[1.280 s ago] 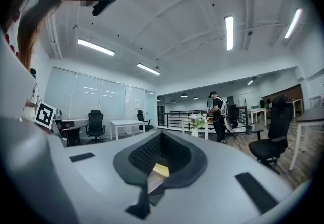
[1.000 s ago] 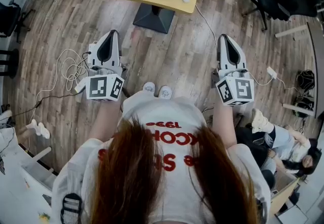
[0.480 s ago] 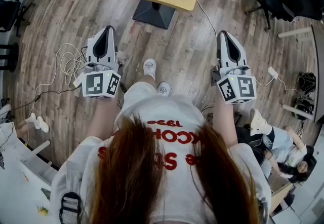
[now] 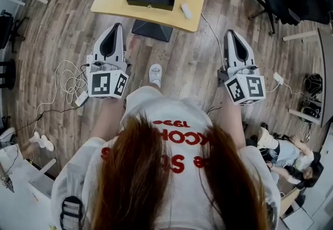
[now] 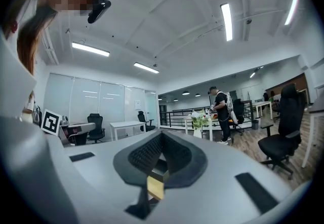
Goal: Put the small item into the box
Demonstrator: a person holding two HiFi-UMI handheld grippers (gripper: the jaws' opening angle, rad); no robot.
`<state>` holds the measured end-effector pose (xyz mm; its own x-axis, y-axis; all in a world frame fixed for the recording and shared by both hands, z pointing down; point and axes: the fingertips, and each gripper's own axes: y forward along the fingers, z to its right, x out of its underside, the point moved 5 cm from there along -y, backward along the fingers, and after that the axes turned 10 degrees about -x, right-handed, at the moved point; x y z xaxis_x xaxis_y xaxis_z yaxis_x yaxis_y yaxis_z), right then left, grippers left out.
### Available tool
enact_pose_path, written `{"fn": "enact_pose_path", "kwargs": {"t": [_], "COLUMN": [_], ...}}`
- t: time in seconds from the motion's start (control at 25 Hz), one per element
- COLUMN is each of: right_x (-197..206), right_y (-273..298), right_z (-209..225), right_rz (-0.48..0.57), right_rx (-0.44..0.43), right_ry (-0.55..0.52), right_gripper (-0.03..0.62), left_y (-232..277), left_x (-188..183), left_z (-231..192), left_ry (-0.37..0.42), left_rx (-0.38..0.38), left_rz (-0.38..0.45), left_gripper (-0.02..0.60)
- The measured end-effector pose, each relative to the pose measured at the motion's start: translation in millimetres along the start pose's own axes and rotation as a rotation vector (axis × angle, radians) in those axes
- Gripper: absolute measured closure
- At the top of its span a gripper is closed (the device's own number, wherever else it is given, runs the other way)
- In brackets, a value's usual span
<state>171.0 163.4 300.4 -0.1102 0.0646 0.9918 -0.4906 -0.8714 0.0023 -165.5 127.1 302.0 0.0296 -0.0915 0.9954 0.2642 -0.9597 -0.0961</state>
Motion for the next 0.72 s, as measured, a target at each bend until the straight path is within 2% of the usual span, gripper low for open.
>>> {"fn": "enact_pose_path", "kwargs": {"t": [0.36, 0.56, 0.72], "right_x": [-14, -9, -10], "right_y": [80, 96, 109], "right_z": [30, 44, 64], "right_rz": [0.018, -0.002, -0.015], "right_rx": [0.048, 0.06, 0.037], "right_ry": [-0.007, 0.019, 0.024], "right_gripper": [0.588, 0.588, 0.588], "left_y": [100, 128, 144], "left_x": [2, 10, 16], "left_z": [-32, -33, -24], "left_ry": [-0.014, -0.024, -0.026], "left_rx": [0.061, 0.081, 0.074], "left_rz": [0.019, -0.001, -0.019], "left_gripper": [0.575, 0.575, 0.575]}}
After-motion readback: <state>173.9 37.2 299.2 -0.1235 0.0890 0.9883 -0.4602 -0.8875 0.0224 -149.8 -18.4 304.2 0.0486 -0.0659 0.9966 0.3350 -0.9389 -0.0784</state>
